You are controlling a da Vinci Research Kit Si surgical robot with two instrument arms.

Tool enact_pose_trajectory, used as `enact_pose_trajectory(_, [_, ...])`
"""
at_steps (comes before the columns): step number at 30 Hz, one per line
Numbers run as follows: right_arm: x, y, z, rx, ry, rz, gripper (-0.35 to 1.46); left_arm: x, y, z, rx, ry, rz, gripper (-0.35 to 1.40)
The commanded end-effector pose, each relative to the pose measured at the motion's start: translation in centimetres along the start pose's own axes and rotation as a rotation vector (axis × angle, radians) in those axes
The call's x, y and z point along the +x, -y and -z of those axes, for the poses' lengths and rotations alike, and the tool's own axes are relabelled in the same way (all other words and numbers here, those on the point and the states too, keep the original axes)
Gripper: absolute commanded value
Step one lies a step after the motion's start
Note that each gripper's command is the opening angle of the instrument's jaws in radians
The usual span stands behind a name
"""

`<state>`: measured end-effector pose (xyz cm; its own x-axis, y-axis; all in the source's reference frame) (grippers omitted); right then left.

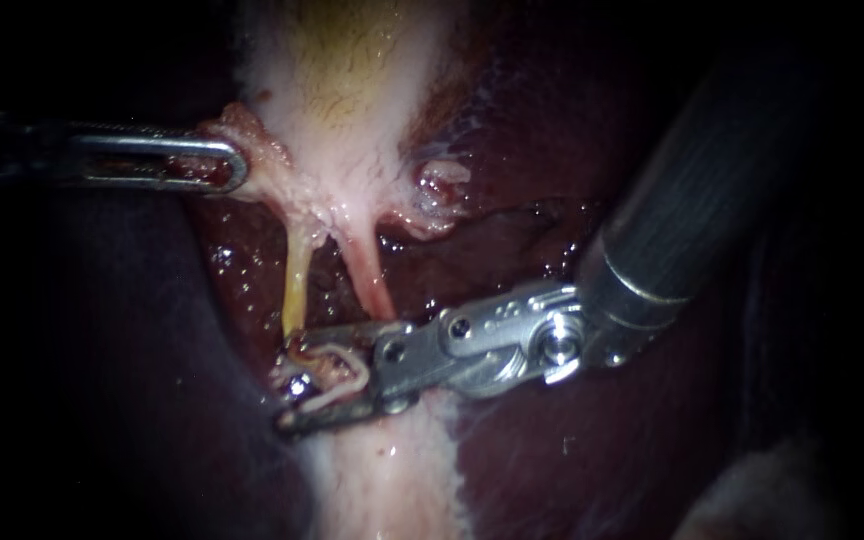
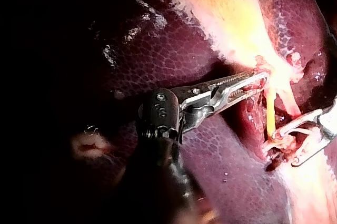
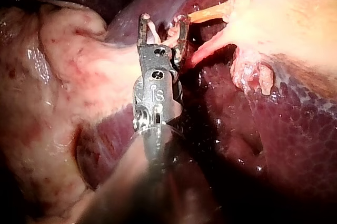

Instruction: Clipping second clip left tube

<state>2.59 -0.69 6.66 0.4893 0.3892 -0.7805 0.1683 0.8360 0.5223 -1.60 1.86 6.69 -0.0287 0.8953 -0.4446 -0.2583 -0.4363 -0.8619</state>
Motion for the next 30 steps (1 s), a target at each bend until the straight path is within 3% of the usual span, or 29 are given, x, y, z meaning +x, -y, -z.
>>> enact_pose_trajectory(1, [0.0,0.0,0.0,0.0,0.0,0.0,0.45,0.0,0.0,0.0,0.0,0.0,0.0,-0.35])
enact_pose_trajectory(9, [-0.04,0.01,0.08,0.003,0.0,0.001,0.47,0.0,0.0,0.0,0.0,0.0,0.0,-0.35])
enact_pose_trajectory(30, [-0.09,0.03,0.67,0.029,-0.007,-0.006,0.47,0.0,0.02,0.01,-0.001,0.001,0.0,-0.35])
